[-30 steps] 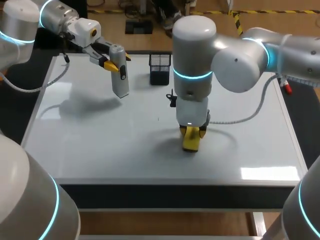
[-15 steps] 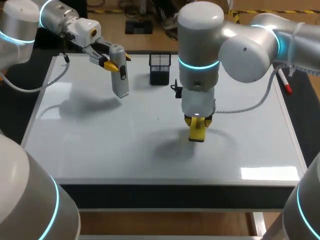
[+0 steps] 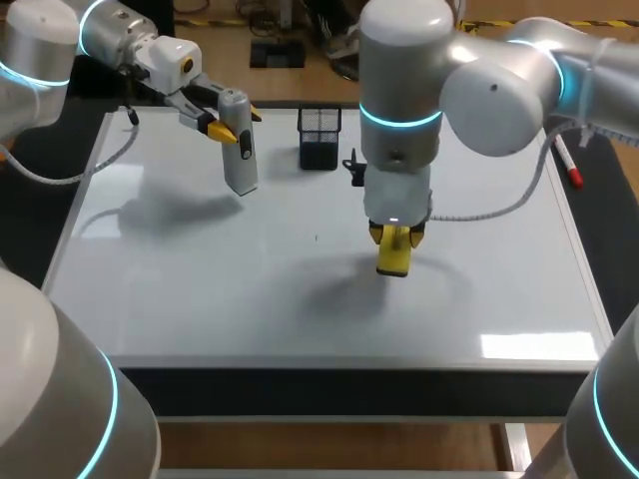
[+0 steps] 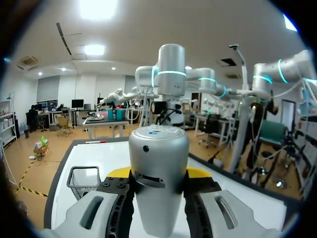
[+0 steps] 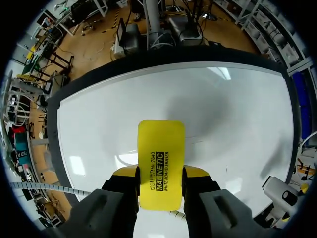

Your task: Pick up the inspection probe, press it on each red-marked spot on the whiteboard one by one, put down the probe, pick up the eraser, and wipe off all the red marks.

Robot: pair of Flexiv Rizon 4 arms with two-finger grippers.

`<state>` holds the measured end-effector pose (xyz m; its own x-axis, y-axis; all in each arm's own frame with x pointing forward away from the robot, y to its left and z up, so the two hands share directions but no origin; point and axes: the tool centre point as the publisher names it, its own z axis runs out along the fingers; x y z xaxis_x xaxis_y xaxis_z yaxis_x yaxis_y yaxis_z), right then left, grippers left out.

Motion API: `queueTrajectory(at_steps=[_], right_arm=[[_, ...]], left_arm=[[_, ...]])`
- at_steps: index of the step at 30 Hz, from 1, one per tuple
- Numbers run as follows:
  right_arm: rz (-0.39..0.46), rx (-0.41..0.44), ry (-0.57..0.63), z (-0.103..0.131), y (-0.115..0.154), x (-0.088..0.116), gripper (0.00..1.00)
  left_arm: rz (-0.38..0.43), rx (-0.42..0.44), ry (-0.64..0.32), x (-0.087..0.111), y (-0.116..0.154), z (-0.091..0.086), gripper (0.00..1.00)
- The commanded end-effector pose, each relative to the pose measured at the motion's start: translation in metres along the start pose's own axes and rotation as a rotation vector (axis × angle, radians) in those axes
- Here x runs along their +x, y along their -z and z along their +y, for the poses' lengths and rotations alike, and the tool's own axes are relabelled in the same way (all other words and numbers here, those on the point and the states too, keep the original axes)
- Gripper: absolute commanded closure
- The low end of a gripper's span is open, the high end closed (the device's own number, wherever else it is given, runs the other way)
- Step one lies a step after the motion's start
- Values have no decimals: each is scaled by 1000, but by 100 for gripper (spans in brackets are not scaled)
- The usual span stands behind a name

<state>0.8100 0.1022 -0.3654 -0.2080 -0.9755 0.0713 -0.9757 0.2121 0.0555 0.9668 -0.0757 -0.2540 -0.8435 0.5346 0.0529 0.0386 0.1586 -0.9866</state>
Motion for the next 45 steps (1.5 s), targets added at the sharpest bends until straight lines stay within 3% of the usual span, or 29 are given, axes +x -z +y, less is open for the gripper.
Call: queueTrajectory(at_steps=[1,11,15,24,29,38,45], right_arm=[[-2,4,2,0,2,3,100],[-2,4,2,0,2,3,100],[31,20,32,-22,5,3,100],[-29,-9,68,-82,0,9,100],[-21,-18,90,-120,1,10,100],[-27,-22,137,-183,2,-2,100],[-5,-32,143,-218,-6,-10,100]], left_arm=[[4,-1,1,-1,1,-2,100],[4,-1,1,-1,1,-2,100],[4,-1,1,-1,1,-2,100],[4,-1,1,-1,1,-2,100],[4,-1,1,-1,1,-2,100],[4,-1,1,-1,1,-2,100],[4,-1,1,-1,1,-2,100]])
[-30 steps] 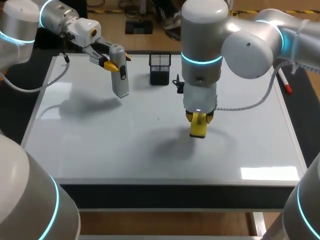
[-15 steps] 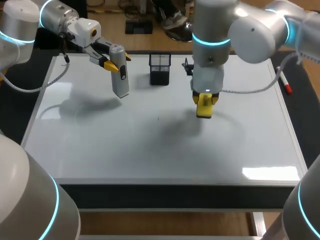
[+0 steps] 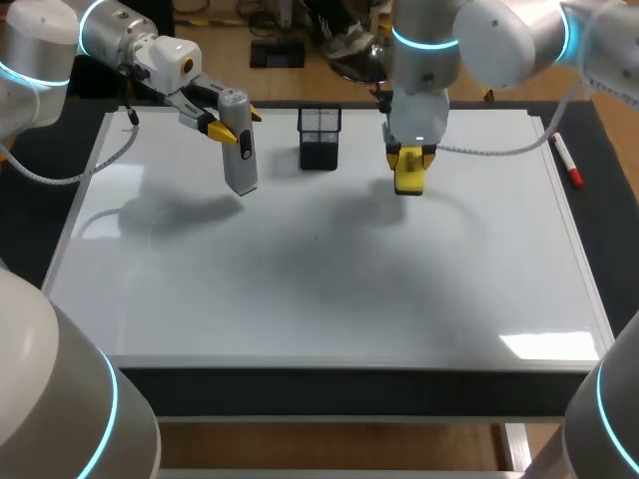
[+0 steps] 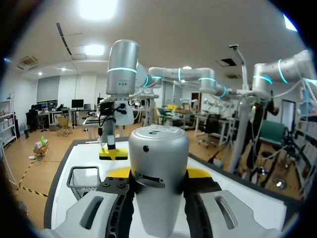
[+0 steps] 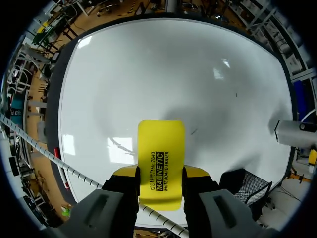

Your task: Pick up the inspection probe, press it on each red-marked spot on the whiteboard one by one, put down the probe, pick up the eraser, and wipe off all the red marks.

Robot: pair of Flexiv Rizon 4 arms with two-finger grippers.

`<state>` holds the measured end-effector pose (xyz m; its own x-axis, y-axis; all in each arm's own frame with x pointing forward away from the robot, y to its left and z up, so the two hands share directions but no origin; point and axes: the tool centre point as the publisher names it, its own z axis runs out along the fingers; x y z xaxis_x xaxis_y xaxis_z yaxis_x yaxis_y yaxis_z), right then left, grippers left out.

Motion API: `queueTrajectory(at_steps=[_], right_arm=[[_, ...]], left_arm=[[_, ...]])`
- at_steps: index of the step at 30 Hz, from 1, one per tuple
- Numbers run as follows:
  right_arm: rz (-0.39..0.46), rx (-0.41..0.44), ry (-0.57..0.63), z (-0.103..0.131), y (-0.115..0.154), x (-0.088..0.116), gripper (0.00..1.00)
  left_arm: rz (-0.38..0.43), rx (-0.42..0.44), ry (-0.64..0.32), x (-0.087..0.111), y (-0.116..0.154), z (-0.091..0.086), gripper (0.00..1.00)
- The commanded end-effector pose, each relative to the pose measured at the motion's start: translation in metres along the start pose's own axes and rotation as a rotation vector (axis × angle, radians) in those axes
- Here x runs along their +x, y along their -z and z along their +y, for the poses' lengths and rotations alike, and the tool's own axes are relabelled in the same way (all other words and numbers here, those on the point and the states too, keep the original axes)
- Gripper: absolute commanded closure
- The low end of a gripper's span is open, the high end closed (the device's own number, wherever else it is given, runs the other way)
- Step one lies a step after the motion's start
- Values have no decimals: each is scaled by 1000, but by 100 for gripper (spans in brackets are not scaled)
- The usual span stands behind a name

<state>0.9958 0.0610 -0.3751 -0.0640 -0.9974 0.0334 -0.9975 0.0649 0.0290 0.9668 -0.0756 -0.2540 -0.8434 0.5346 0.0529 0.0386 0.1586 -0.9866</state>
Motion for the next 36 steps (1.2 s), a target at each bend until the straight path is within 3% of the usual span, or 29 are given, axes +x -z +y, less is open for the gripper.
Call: queueTrajectory(at_steps=[1,16,36], right_arm=[[28,-68,-4,-32,-9,-7,100],[34,-64,-4,-67,-25,-15,100],[41,-61,-6,-79,-38,-19,100]], left_arm=[[4,-1,1,-1,1,-2,100],[4,-1,1,-1,1,-2,100],[4,-1,1,-1,1,-2,100]])
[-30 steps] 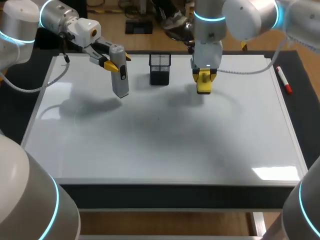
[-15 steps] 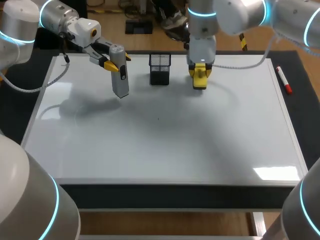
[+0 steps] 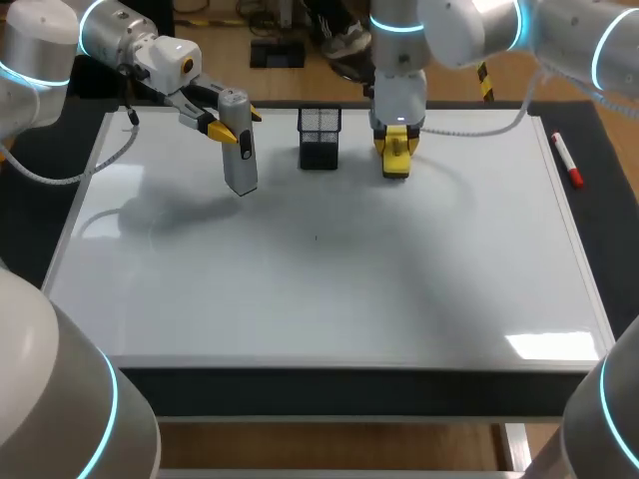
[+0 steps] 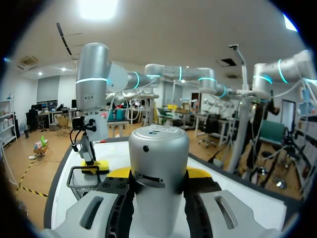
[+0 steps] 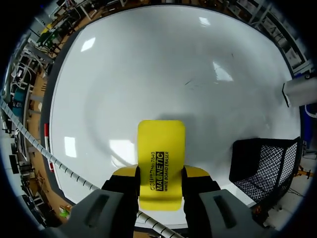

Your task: Pick up the inspection probe, press it on each red-marked spot on the whiteboard one by one, put down the probe, pick up the eraser, and wipe off all the red marks.

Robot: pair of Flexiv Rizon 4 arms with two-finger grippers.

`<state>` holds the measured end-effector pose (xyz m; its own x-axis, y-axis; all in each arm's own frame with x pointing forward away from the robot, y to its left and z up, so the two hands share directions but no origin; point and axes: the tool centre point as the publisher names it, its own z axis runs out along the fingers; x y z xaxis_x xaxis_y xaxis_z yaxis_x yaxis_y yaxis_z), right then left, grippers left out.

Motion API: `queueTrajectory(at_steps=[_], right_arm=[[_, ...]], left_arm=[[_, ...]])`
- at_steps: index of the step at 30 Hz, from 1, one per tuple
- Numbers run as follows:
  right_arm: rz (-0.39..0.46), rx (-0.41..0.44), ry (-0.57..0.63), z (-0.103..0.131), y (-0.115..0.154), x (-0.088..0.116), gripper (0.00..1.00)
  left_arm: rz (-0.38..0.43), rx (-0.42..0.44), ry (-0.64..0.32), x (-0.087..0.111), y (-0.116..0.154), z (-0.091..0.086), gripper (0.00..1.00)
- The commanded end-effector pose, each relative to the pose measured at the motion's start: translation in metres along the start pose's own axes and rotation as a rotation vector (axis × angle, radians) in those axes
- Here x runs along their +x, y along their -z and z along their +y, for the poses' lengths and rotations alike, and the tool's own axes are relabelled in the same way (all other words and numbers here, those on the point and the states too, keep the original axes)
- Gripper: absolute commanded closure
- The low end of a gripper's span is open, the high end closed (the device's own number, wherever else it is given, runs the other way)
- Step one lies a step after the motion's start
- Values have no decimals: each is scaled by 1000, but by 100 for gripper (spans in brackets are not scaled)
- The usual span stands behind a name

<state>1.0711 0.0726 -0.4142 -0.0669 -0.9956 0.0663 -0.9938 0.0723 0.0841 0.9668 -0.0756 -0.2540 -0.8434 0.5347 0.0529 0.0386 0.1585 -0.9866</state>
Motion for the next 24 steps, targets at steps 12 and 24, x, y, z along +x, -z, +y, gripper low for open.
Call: queueTrajectory(at_steps=[12,24], right_arm=[[-1,13,-59,5,9,11,0],[-51,2,-305,27,23,43,0]], left_arm=[[4,-1,1,-1,1,-2,100],[4,-1,1,-1,1,-2,100]])
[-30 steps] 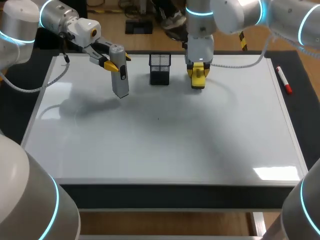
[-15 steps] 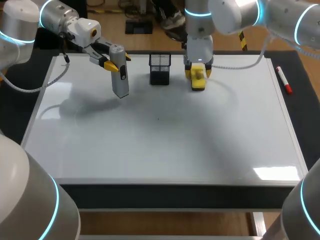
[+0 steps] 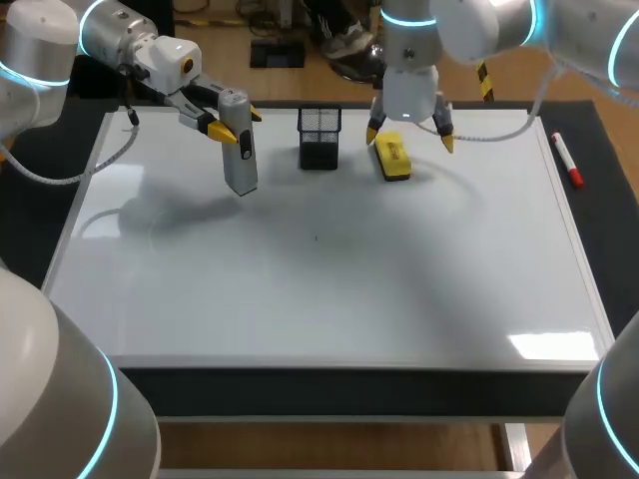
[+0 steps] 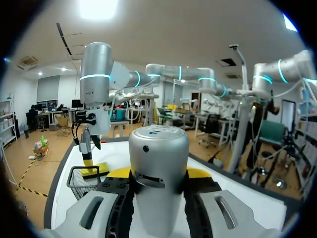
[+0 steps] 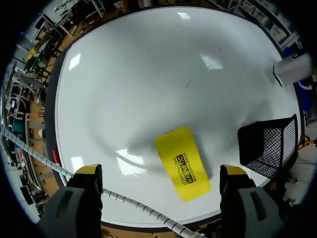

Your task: Pick up the inspection probe, press it on each red-marked spot on the whiteboard one by one, put down the probe, pick up the eraser, and wipe off all the red marks.

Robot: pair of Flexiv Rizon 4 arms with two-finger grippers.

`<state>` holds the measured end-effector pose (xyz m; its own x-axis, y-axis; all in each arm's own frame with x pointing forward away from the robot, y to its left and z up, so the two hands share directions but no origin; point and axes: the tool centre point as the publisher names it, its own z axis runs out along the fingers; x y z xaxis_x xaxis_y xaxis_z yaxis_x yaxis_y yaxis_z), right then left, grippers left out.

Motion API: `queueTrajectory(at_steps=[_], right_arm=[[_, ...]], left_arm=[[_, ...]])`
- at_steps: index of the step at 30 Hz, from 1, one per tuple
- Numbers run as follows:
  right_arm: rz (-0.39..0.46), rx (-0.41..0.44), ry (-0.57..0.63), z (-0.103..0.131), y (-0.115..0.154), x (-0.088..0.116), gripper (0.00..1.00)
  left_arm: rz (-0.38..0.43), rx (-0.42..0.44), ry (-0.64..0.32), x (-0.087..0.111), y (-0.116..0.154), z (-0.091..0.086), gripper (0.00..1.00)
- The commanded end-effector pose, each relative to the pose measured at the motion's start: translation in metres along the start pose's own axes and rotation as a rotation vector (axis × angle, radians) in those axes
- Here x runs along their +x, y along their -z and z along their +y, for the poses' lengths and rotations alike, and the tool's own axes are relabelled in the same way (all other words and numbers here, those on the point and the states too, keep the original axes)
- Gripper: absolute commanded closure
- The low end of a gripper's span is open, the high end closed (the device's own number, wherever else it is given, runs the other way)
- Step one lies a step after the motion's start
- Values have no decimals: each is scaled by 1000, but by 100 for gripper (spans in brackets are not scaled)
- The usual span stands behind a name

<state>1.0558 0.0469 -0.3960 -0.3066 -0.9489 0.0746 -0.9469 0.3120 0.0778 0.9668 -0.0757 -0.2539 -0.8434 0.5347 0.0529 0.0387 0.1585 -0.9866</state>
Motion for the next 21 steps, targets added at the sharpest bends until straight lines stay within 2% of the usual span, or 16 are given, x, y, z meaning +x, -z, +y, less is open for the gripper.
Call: queueTrajectory(at_steps=[1,13,16,21], right_arm=[[-55,3,-95,9,9,20,0],[-285,-94,-534,11,23,63,0],[-308,-89,-576,10,29,68,0],[-371,-140,-681,6,35,72,0]], left_arm=[[4,-1,1,-1,1,-2,100],[4,-1,1,-1,1,-2,100],[4,-1,1,-1,1,-2,100],[4,-1,1,-1,1,-2,100]])
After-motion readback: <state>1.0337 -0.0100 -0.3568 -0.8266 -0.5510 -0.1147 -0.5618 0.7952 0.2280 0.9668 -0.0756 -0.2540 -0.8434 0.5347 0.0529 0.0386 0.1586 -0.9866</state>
